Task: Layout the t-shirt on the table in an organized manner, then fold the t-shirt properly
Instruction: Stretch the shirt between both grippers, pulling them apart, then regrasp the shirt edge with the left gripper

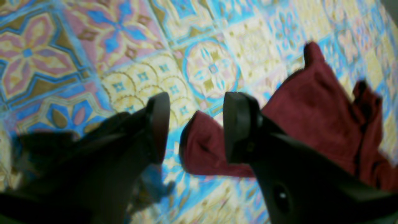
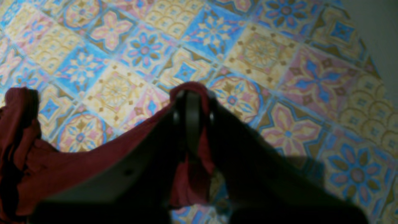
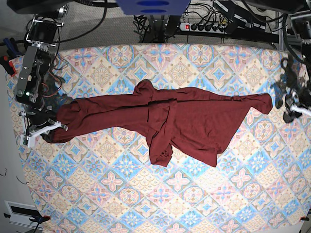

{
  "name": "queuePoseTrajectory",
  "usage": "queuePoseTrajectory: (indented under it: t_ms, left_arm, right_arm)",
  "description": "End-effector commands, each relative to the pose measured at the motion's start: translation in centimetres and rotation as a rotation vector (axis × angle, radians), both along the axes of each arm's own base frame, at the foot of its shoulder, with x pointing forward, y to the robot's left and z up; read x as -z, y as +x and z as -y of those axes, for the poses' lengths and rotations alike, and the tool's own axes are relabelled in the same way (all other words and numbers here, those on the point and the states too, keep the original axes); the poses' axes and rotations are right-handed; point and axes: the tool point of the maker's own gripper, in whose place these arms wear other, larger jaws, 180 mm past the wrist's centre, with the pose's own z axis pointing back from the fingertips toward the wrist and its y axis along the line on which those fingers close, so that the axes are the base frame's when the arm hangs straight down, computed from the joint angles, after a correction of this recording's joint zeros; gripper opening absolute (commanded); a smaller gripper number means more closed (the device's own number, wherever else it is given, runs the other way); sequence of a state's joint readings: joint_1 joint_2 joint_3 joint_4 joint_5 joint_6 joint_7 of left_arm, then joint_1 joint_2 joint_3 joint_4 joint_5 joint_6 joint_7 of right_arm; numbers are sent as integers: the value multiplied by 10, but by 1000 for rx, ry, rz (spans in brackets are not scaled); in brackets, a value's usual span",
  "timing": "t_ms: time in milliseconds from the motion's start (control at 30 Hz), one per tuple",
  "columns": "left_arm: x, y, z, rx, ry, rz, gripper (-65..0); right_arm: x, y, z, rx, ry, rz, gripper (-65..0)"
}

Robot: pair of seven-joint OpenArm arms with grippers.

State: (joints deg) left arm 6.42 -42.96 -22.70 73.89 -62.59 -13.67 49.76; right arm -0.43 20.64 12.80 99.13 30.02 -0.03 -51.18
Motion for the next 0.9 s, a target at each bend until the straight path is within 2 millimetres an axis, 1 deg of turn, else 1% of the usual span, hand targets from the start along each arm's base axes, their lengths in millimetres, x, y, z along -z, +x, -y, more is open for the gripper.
queuePoseTrajectory:
  t_ms: [0, 33, 100, 133, 200, 267, 300, 367, 433, 500, 533, 567, 633, 733, 767, 800, 833, 867]
  left_arm:
    - [-40, 26, -4, 14, 20, 121, -372]
    - [-45, 35, 4, 24, 2, 141, -371]
    - [-52, 64, 35, 84, -31, 176, -369]
    - [-53, 76, 49, 118, -23, 176, -369]
    - [-46, 98, 91, 221, 17, 154, -368]
    - [-38, 117, 131, 317, 78, 136, -368]
    - [-30, 125, 151, 357, 104, 118, -368]
    - [-13, 139, 178, 406, 147, 75, -367]
    - [1, 153, 196, 422, 169, 48, -368]
    - [24, 160, 205, 420, 188, 0, -369]
    - [32, 165, 208, 413, 203, -8, -370]
    - [39, 171, 215, 415, 215, -7, -370]
    - [58, 172, 227, 431, 241, -32, -371]
    - [85, 171, 246, 472, 284, -59, -377]
    - [93, 168, 251, 488, 297, -74, -396]
    - [102, 164, 255, 499, 300, -88, -439]
    - [106, 162, 256, 505, 308, -92, -497]
    - [105, 163, 258, 508, 309, -79, -572]
  right_arm:
    - [-21, 8, 5, -5, -26, 63, -647]
    - [-21, 8, 4, -6, -26, 63, -647]
    - [-20, 8, 4, -8, -26, 62, -647]
    - [-20, 9, 3, -9, -26, 62, -647]
    - [-22, 9, 1, -15, -28, 67, -647]
    - [-29, 10, -2, -24, -34, 85, -647]
    - [-33, 10, -4, -29, -36, 95, -647]
    - [-37, 10, -7, -37, -40, 106, -647]
    - [-33, 8, -12, -52, -42, 96, -647]
    - [-33, 5, -15, -60, -46, 95, -647]
    - [-33, 3, -16, -63, -48, 94, -647]
    - [-31, 1, -17, -65, -49, 90, -647]
    - [-27, -3, -16, -64, -49, 79, -647]
    - [-29, -4, -16, -64, -52, 83, -647]
    - [-31, -4, -17, -66, -54, 89, -647]
    - [-33, -3, -18, -69, -56, 96, -647]
    - [-33, -3, -18, -69, -56, 96, -647]
    - [-34, -3, -18, -70, -56, 97, -647]
